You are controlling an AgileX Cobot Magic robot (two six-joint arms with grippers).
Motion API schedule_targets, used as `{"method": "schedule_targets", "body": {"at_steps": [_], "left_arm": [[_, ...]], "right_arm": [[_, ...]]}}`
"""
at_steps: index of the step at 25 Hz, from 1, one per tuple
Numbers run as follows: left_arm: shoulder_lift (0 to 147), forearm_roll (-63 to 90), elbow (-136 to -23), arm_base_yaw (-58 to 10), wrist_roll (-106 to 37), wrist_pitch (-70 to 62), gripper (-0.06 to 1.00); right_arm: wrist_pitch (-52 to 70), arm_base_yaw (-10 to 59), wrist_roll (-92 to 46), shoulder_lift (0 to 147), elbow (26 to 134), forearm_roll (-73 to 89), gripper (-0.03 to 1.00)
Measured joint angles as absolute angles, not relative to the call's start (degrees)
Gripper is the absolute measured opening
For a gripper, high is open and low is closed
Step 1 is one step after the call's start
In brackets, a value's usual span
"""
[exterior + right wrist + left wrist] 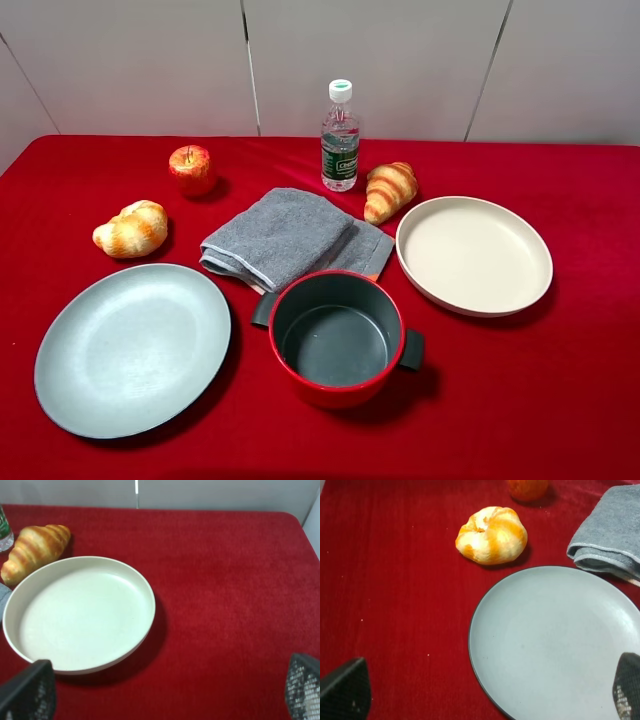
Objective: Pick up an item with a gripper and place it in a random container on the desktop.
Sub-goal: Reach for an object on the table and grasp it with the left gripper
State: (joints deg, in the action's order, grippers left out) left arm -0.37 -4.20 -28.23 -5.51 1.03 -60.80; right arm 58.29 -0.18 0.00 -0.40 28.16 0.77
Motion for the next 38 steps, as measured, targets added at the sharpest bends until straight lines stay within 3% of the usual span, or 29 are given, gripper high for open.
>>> {"method": "schedule_targets", "body": {"at_steps": [16,38], "left_arm": [[0.4,-4.2,-30.0,-5.5,1.0,-60.7,0.95],[39.5,-4.2,-48.8,-5.5,-1.8,-57.8,0.95]], "right_arm": [[58.3,-0.2,0.0,-0.4,28.2,0.8,0.69],[58.3,-0.2,0.0,-0.4,28.2,0.8,0.69]]}}
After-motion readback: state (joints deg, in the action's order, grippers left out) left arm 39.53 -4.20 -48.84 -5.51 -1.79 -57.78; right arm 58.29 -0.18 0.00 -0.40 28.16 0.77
